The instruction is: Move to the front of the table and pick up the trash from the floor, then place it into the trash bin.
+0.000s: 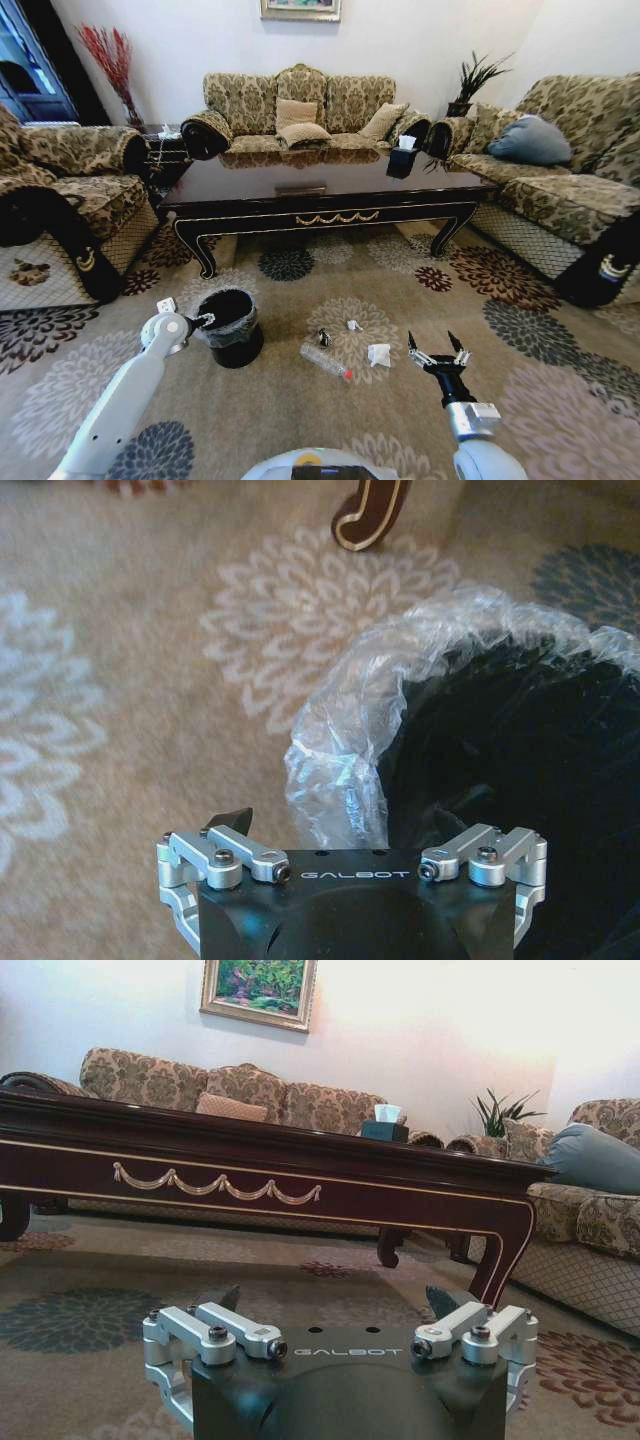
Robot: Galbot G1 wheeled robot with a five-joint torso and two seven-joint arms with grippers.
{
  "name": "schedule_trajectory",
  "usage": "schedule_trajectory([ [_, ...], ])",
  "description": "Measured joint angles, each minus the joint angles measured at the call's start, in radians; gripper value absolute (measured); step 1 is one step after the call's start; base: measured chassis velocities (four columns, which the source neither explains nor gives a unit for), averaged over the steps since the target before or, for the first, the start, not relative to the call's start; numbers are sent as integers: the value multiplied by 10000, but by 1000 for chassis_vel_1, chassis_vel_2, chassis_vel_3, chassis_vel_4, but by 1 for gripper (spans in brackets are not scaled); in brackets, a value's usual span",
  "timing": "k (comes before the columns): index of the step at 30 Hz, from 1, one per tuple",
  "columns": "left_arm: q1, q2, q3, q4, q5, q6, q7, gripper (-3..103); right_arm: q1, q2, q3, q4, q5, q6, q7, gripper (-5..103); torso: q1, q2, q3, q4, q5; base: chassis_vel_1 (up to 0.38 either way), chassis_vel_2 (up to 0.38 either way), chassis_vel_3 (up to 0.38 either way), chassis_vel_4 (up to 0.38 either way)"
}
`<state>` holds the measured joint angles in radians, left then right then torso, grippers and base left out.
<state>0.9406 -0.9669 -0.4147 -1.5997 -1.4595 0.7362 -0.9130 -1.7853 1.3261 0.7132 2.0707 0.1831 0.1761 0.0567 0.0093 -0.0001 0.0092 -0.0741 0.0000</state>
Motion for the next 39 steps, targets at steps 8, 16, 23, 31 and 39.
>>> schedule_trajectory([
  [8,-465,-247,150,508,-747,-9,-245,94,-1,38,-35,-12,-6,8,35,100,0,0,-1,0,2,0,0,0,0],
  [16,-514,-320,61,625,-1131,-45,-330,68,-4,16,24,-12,29,13,68,100,-1,1,-2,1,4,0,0,0,0],
  [23,-201,-292,-135,390,-1225,-51,-346,35,-3,22,-13,-33,33,7,92,100,-1,2,-1,2,-1,0,0,0,0],
  [31,317,-262,-408,-225,-1369,10,-344,14,54,-3,-83,-127,43,-25,128,100,0,1,1,-5,-8,0,0,0,0],
  [39,1125,232,-1020,-993,-1788,9,-318,0,134,-44,-139,-176,102,-99,165,100,0,0,0,1,0,0,0,0,0],
])
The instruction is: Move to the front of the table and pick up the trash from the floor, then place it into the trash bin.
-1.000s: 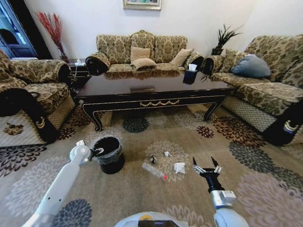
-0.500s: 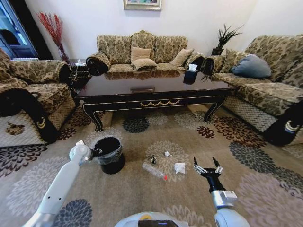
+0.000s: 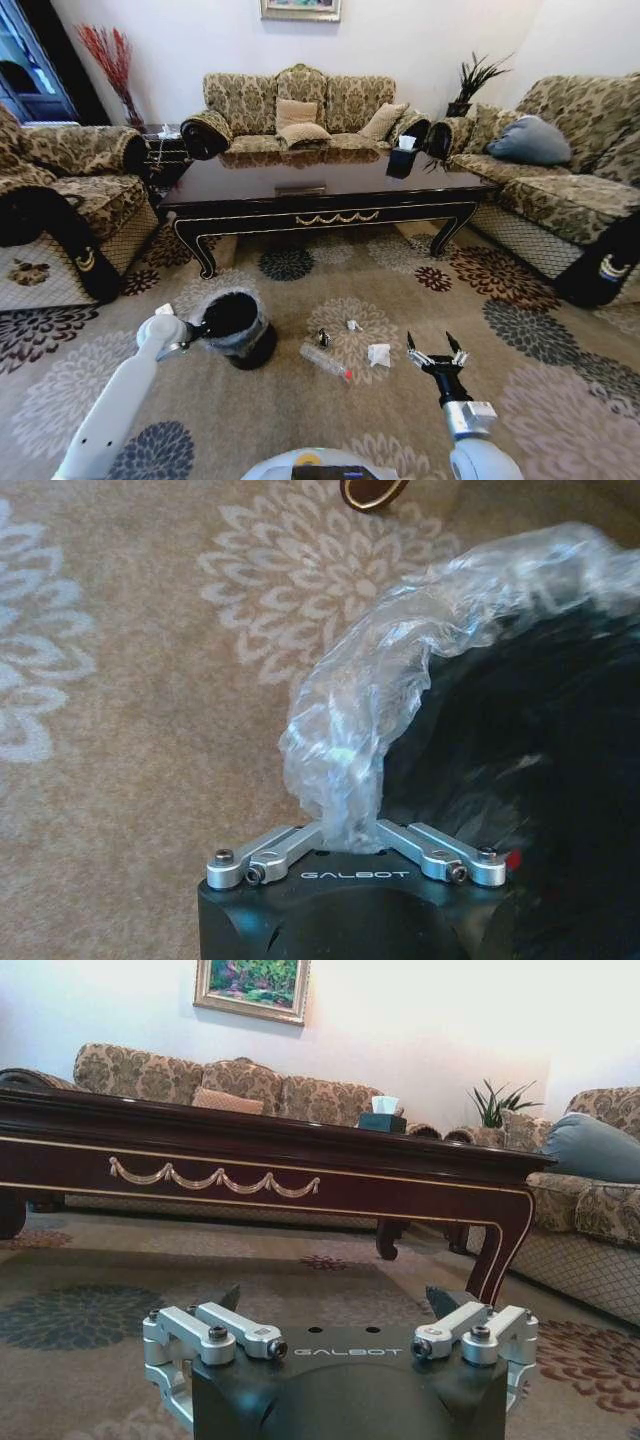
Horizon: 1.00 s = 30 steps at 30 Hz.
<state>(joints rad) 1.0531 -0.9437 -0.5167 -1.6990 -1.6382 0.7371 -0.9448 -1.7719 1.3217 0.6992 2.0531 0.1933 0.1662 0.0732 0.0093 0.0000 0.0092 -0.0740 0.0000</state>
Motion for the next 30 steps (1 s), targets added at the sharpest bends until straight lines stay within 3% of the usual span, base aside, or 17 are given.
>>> schedule_trajectory([
  [7,806,382,-381,-1222,-404,6,-182,0,149,-307,57,-146,218,-286,-5,100,0,0,0,0,-1,0,0,0,0],
  [14,1078,576,-260,-2443,-1963,-3,-1606,0,474,-1255,-175,-921,213,-995,-32,100,0,0,0,-7,1,0,0,0,0],
  [20,1352,363,-140,-2439,-2218,-8,-2184,0,965,-2550,-786,-2063,325,-1005,-202,100,0,0,0,1,0,0,0,0,0],
  [23,1393,316,-65,-2438,-2240,-8,-2303,0,1252,-2834,-1018,-2482,467,-998,-215,100,-1,0,0,3,1,0,0,0,0],
  [25,1466,272,25,-2450,-2247,-15,-2359,0,1703,-3102,-1312,-2994,819,-1011,-217,103,0,0,0,-4,0,0,0,0,0],
  [30,1720,236,45,-2590,-2215,-17,-2477,0,2743,-3406,-2064,-3955,2005,-1306,-198,95,-1,0,0,2,2,0,0,0,0],
])
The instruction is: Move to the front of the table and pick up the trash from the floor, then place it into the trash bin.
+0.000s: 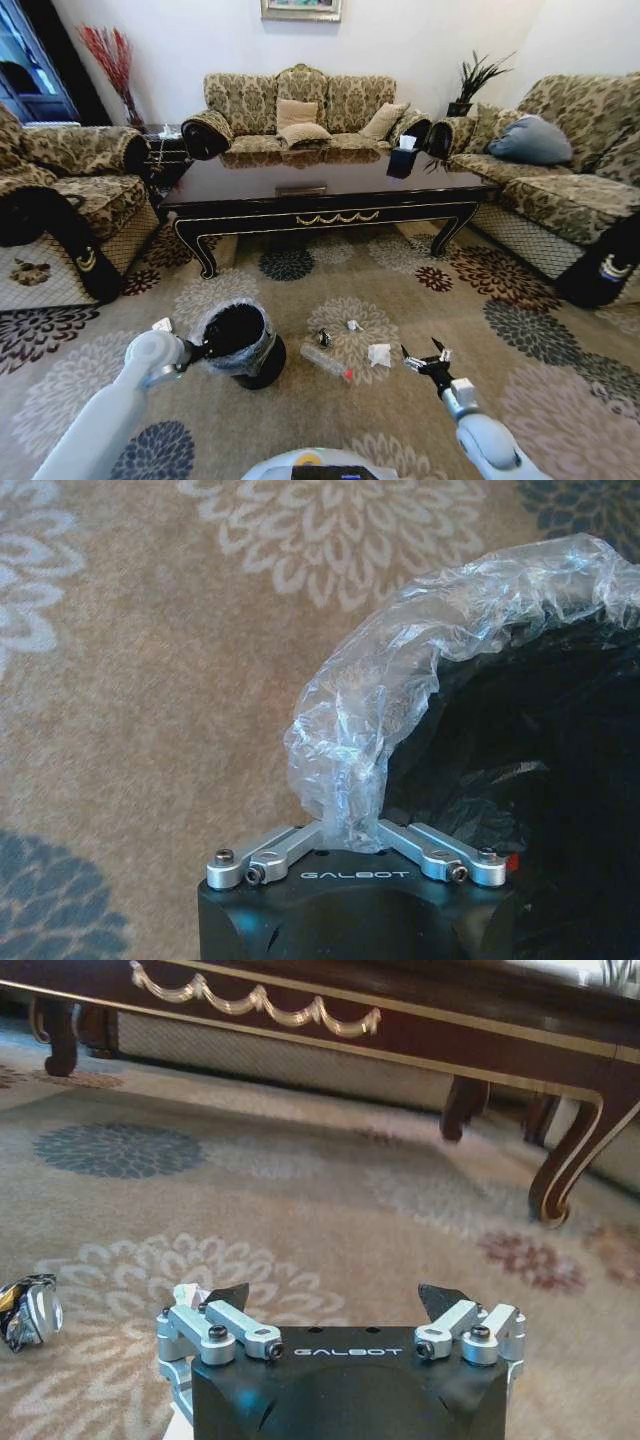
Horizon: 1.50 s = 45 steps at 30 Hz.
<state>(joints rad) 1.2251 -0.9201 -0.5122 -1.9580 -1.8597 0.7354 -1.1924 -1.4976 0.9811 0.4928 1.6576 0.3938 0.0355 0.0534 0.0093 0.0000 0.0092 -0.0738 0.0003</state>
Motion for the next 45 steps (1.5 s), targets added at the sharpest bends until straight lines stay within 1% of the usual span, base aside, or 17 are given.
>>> schedule_trajectory([
  [2,35,0,0,-21,19,1,-27,0,191,-28,-143,-208,220,-49,9,95,0,0,0,0,-3,0,0,0,0],
  [7,311,50,-34,-347,-12,-1,-200,0,1297,216,-934,-1469,1468,-459,122,91,0,0,1,-4,-2,0,0,0,0],
  [10,374,76,-73,-395,-25,-1,-239,0,1562,424,-1125,-1826,1633,-526,148,88,0,0,0,-3,-1,0,0,0,0],
  [14,414,84,-90,-438,-37,-1,-261,0,1849,703,-1370,-2271,1696,-536,148,86,0,0,0,-3,-3,0,0,0,0],
  [17,419,48,-72,-444,-35,-1,-265,0,2043,945,-1532,-2582,1418,-342,119,78,0,0,0,-4,-3,0,0,0,0],
  [20,417,12,-44,-443,-14,-1,-264,0,2071,1104,-1600,-2629,1353,-300,102,74,0,0,1,-3,-4,0,0,0,0],
  [24,398,-22,-16,-418,13,-1,-266,0,2057,1350,-1724,-2631,1292,-293,68,74,0,0,0,-4,-3,0,0,0,0],
  [29,267,-33,61,-351,15,0,-265,0,2486,1631,-1999,-3140,1140,-254,13,73,0,-1,0,-4,-3,0,0,0,0],
  [31,238,-32,76,-296,36,0,-266,0,2724,1760,-2057,-3488,1110,-252,16,70,0,0,0,-3,-3,0,0,0,0],
  [33,205,7,74,-265,29,0,-266,0,2856,1832,-2077,-3773,1093,-251,23,60,0,0,0,-1,-3,0,0,0,0],
  [35,190,29,65,-252,23,0,-266,0,2865,1838,-2082,-3842,1079,-251,24,60,0,0,0,-2,-3,0,0,0,0],
  [38,111,71,48,-211,5,1,-266,0,2851,1837,-2097,-3950,993,-240,1,43,0,0,0,-4,-3,0,0,0,0],
  [39,111,71,48,-211,5,1,-266,0,2851,1837,-2097,-3950,993,-240,1,43,0,0,0,-4,-3,0,0,0,0],
  [40,93,71,52,-205,5,0,-266,0,2841,1837,-2100,-3955,979,-235,-4,37,0,0,0,-4,-3,0,0,0,0],
  [41,77,66,61,-198,6,0,-266,0,2834,1837,-2100,-3960,965,-229,-7,37,0,0,0,-4,-3,0,0,0,0],
  [44,68,13,91,-170,17,0,-266,0,2835,1874,-2086,-4003,924,-209,-15,21,0,0,0,-4,-3,0,0,0,0],
  [45,68,13,91,-170,17,0,-266,0,2835,1874,-2086,-4003,924,-209,-15,21,0,0,0,-4,-3,0,0,0,0],
])
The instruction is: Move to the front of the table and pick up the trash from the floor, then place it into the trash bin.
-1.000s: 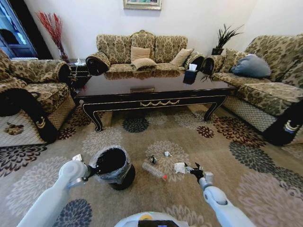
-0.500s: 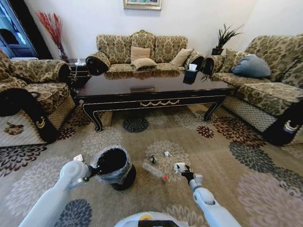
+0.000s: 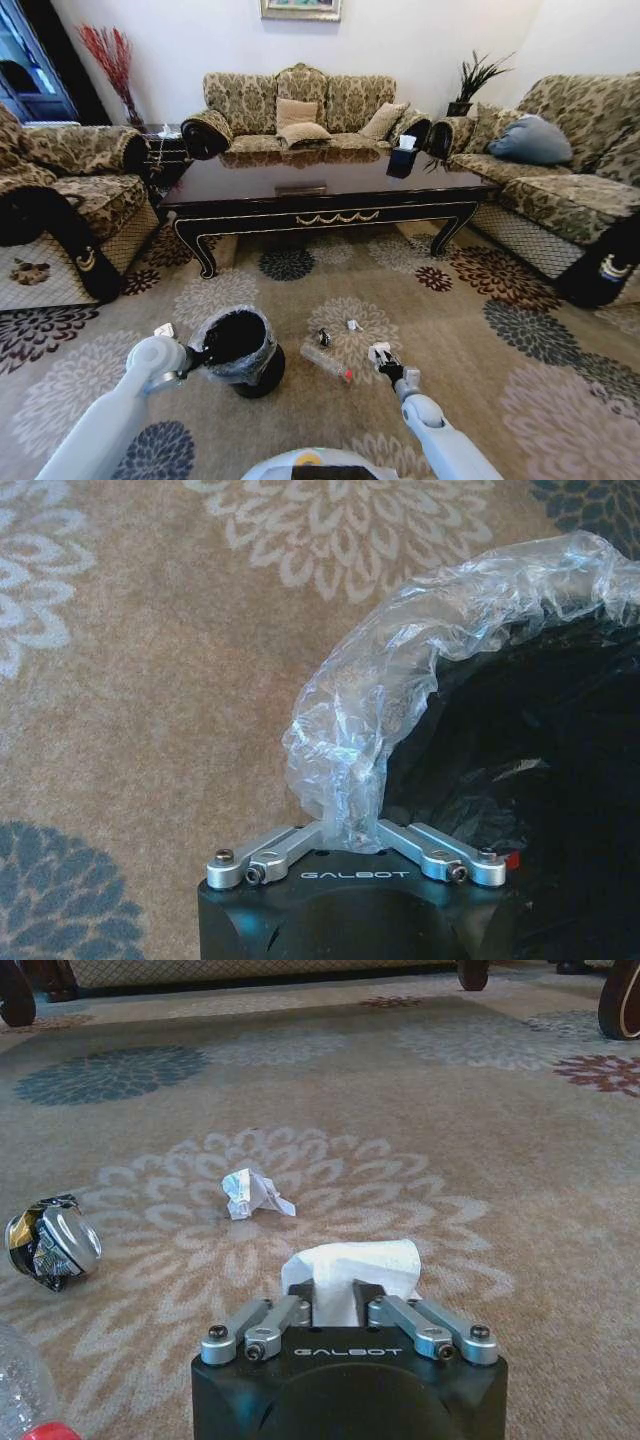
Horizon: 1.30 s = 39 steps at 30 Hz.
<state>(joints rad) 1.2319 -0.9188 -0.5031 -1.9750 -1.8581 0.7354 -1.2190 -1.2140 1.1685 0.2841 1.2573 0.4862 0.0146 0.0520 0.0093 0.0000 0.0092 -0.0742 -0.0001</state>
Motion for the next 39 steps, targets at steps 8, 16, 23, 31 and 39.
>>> schedule_trajectory([
  [8,-1,-31,-3,26,20,0,4,0,-83,-122,61,160,-4,12,33,1,0,0,0,1,0,0,0,0,0],
  [16,-273,-49,327,-21,2,0,12,0,-472,-396,256,909,-28,16,122,0,0,0,0,1,2,0,0,0,0],
  [23,-854,-29,1104,6,24,0,16,0,-1473,-1242,743,2977,-47,14,264,0,-1,0,0,0,2,0,0,0,0],
  [31,-2140,-364,3083,292,267,0,-45,0,-2885,-2185,1817,6325,-93,-160,443,0,0,0,0,0,2,0,0,0,0],
  [39,-3792,-902,4960,490,-53,2,-314,0,-3913,-2653,2611,8975,-11,-444,581,0,0,0,0,-1,1,0,0,0,0],
])
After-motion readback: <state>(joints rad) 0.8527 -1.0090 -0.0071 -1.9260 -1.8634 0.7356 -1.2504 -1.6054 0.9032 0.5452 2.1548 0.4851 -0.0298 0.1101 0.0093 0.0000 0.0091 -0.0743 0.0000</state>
